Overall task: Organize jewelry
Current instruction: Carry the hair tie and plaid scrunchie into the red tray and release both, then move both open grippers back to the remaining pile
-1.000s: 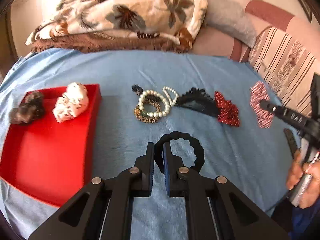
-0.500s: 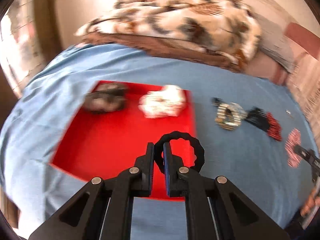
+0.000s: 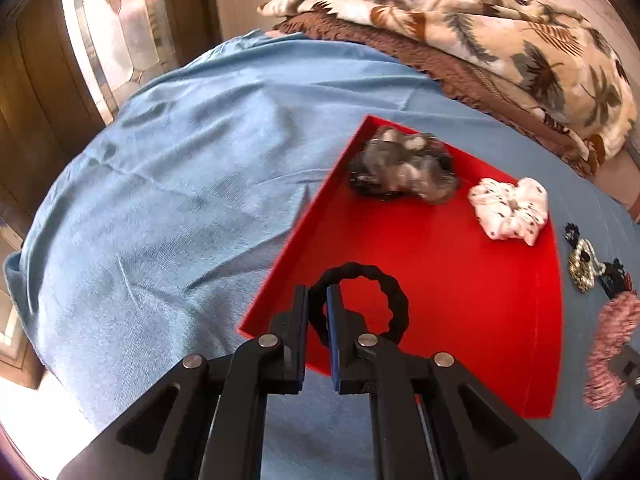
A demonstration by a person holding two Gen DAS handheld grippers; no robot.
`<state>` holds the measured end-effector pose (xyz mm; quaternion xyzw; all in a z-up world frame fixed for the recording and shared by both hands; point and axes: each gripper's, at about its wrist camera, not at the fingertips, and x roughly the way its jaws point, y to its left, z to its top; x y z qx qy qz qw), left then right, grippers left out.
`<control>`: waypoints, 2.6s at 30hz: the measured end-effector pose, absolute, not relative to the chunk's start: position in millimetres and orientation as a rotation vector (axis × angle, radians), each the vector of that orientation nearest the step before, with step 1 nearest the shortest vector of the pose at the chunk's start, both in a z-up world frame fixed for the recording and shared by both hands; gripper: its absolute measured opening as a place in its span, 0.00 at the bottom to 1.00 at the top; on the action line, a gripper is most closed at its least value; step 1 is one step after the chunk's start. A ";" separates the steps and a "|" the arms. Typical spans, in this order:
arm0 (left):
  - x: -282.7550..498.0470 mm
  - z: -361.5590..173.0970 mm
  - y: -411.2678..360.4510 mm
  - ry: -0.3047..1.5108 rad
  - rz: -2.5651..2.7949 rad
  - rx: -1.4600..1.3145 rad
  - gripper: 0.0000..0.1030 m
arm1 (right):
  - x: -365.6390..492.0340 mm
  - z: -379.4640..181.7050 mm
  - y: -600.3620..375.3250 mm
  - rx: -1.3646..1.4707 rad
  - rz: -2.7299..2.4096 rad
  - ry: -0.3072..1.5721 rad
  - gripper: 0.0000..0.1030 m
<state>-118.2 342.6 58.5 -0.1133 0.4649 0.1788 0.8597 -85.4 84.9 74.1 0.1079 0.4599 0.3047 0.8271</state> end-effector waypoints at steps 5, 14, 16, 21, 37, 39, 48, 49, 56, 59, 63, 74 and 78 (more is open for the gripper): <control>-115.5 56.9 353.7 0.972 0.361 -0.317 0.08 | -72.6 48.3 152.3 0.075 0.635 1.026 0.16; -122.6 77.3 349.5 0.884 0.282 -0.386 0.43 | -82.0 26.0 181.1 -0.021 0.654 1.071 0.30; -127.1 83.7 348.5 0.848 0.288 -0.384 0.49 | -85.0 30.5 181.1 -0.030 0.651 1.056 0.48; -131.2 84.9 352.5 0.833 0.292 -0.411 0.53 | -90.6 52.1 167.4 -0.001 0.636 1.001 0.64; -150.7 72.6 320.6 0.822 0.367 -0.262 0.60 | -132.1 54.7 -84.9 0.165 0.232 0.941 0.66; -154.4 72.8 311.4 0.818 0.362 -0.229 0.60 | -134.6 50.2 -116.6 0.202 0.178 0.942 0.66; -165.1 71.1 263.7 0.802 0.338 -0.069 0.63 | -139.2 42.1 -181.8 0.370 0.125 0.902 0.66; -165.5 72.5 258.8 0.800 0.333 -0.056 0.63 | -139.0 44.4 -183.4 0.377 0.132 0.894 0.66; -180.3 96.9 226.8 0.754 0.293 -0.007 0.63 | -135.3 67.8 -184.9 0.352 0.140 0.817 0.66; -179.7 112.3 207.4 0.728 0.245 0.003 0.63 | -128.9 71.0 -189.8 0.353 0.129 0.809 0.66; -160.9 127.7 176.9 0.732 0.149 0.013 0.65 | -111.4 77.4 -192.5 0.333 0.121 0.803 0.66; -56.0 132.2 94.2 0.869 -0.028 -0.061 0.65 | -32.5 63.1 -210.8 0.462 0.121 0.843 0.66; -13.9 112.5 59.6 0.930 -0.075 -0.045 0.65 | -8.3 43.4 -214.0 0.465 0.172 0.911 0.61</control>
